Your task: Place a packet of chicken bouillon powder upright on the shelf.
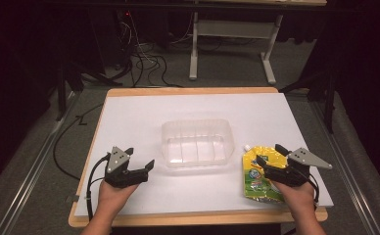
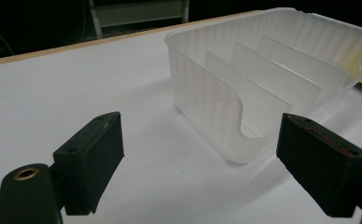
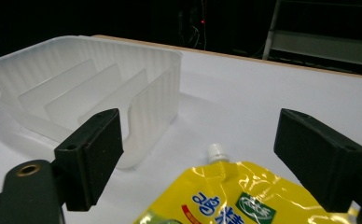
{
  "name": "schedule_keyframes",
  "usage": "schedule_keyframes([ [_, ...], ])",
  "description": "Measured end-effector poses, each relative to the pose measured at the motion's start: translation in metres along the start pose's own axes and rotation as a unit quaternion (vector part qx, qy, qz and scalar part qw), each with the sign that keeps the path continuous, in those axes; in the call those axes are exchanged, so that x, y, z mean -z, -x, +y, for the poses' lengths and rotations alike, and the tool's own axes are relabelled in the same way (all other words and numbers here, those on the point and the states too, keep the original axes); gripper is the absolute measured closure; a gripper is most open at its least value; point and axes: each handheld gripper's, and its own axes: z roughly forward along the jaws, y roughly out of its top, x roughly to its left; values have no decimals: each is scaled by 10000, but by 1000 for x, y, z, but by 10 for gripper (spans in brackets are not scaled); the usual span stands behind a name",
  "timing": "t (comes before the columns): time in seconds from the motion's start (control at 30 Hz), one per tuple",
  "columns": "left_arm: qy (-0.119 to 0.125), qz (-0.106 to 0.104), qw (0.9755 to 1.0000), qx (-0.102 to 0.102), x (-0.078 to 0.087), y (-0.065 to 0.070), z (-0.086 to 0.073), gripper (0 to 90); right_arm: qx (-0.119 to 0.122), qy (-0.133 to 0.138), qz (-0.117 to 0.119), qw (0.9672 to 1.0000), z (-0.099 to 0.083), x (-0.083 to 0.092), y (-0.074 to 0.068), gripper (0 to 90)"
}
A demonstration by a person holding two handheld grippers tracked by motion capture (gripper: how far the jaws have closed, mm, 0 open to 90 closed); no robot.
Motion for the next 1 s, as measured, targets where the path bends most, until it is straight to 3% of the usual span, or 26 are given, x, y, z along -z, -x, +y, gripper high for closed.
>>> schedule_keyframes([
  [0.17,39,-11,10000,23,-5,0,2,149,53,-182,-326,9993,-10,19,11,264],
  [0.2,19,-23,10000,-27,-8,0,3,146,-107,-386,-492,9980,-19,30,22,273],
  [0.23,19,-23,10000,-27,-8,0,3,146,-107,-386,-492,9980,-19,30,22,273],
  [0.27,94,-7,9999,-113,-11,2,4,157,-134,-584,-711,9957,-28,37,29,358],
  [0.3,142,13,9998,-146,-12,3,4,163,-101,-654,-794,9946,-32,39,31,396],
  [0.37,191,-15,9997,-127,-16,6,7,165,-267,-828,-926,9919,-44,45,37,540],
  [0.4,191,-15,9997,-127,-16,6,7,165,-267,-828,-926,9919,-44,45,37,540],
  [0.43,205,-50,9997,-119,-17,7,8,165,-436,-958,-964,9898,-50,48,43,590],
  [0.47,190,-85,9997,-123,-20,8,9,169,-660,-1166,-978,9862,-61,53,49,723],
  [0.5,169,-118,9997,-130,-21,9,9,169,-660,-1166,-978,9862,-61,53,49,723],
  [0.53,158,-159,9996,-144,-24,10,11,169,-734,-1235,-977,9848,-64,55,52,783],
  [0.6,160,-237,9994,-169,-29,13,14,169,-997,-1431,-939,9802,-74,59,58,888],
  [0.7,177,-322,9991,-219,-35,18,17,171,-1138,-1707,-904,9745,-85,61,61,900],
  [0.8,175,-389,9987,-277,-40,21,19,173,-1144,-1753,-741,9750,-88,61,56,900],
  [0.83,175,-423,9985,-314,-42,23,19,176,-1152,-1784,-532,9757,-88,58,49,900],
  [1.0,133,-478,9982,-338,-45,23,20,177,-1011,-1870,-415,9763,-86,55,40,900],
])
